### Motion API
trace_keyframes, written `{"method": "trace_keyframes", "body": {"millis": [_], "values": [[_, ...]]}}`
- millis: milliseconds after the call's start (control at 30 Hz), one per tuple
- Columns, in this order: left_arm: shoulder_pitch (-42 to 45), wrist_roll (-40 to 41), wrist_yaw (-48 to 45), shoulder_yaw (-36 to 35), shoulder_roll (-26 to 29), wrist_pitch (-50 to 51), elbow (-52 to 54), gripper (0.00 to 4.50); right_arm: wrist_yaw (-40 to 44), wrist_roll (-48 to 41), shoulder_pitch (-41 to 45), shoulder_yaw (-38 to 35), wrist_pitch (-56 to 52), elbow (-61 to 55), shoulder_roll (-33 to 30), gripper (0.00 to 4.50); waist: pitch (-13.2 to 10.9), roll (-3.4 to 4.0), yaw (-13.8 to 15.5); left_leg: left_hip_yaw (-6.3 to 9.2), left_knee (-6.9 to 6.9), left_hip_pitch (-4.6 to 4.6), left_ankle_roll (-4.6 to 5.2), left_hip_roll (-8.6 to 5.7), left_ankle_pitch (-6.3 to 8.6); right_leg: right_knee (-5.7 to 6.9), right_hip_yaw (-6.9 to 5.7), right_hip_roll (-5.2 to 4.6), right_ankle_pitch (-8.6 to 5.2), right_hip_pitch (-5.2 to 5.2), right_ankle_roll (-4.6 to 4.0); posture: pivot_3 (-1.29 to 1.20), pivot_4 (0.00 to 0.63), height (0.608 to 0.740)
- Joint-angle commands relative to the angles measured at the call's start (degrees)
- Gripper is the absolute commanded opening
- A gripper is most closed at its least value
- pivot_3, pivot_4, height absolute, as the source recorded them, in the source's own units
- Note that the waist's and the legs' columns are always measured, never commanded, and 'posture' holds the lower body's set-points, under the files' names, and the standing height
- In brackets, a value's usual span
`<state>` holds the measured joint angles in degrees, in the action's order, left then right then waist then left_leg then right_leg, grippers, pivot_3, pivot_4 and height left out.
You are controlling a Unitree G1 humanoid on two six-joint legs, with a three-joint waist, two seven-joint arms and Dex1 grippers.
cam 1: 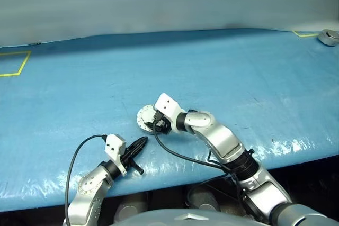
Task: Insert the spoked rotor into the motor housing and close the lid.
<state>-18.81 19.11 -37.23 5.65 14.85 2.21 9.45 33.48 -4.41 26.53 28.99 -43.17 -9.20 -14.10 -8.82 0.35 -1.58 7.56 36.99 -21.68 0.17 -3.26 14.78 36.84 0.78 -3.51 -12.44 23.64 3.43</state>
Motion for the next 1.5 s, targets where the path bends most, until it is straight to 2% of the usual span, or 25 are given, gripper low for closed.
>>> {"method": "trace_keyframes", "body": {"millis": [33, 200, 1200, 1500], "values": [[-0.1, 0.3, -0.2, 0.3, -0.1, -0.1, 1.2, 0.0, 0.2, 0.8, 0.1, 0.7, -0.7, 1.4, 0.0, 3.03, 0.0, 0.0, 0.0, 0.0, 0.0, 0.0, 0.0, 0.0, 0.0, 0.0, 0.0, 0.0, 0.0, 0.0, 0.0, 0.0, 0.15, 0.74], [0.0, 0.3, -0.1, 0.3, -0.1, -0.2, 1.1, 0.0, -1.0, 1.4, -0.9, 0.5, 0.5, 3.3, 1.0, 3.03, 0.0, 0.0, -0.2, -0.01, 0.0, 0.04, 0.0, 0.02, 0.0, 0.01, 0.01, 0.01, 0.0, -0.02, 0.0, 0.0, 0.15, 0.74], [-0.3, 0.4, -0.3, 0.2, 0.0, -0.3, 1.0, 0.0, -3.5, 4.2, 1.2, 4.5, -9.8, 3.6, 1.9, 3.03, 0.1, 0.06, -0.5, -0.01, 0.07, 0.37, -0.02, 0.07, -0.05, 0.06, 0.0, 0.02, -0.03, -0.1, -0.05, 0.0, 0.15, 0.74], [-0.1, 0.3, -0.5, 0.4, 0.0, 0.0, 0.9, 0.0, -0.1, 3.1, 1.4, 4.0, -1.4, 3.2, 1.2, 3.03, 0.1, 0.06, -0.5, -0.02, 0.06, 0.37, -0.02, 0.07, -0.05, 0.05, -0.01, 0.02, -0.03, -0.09, -0.04, 0.0, 0.15, 0.74]]}}
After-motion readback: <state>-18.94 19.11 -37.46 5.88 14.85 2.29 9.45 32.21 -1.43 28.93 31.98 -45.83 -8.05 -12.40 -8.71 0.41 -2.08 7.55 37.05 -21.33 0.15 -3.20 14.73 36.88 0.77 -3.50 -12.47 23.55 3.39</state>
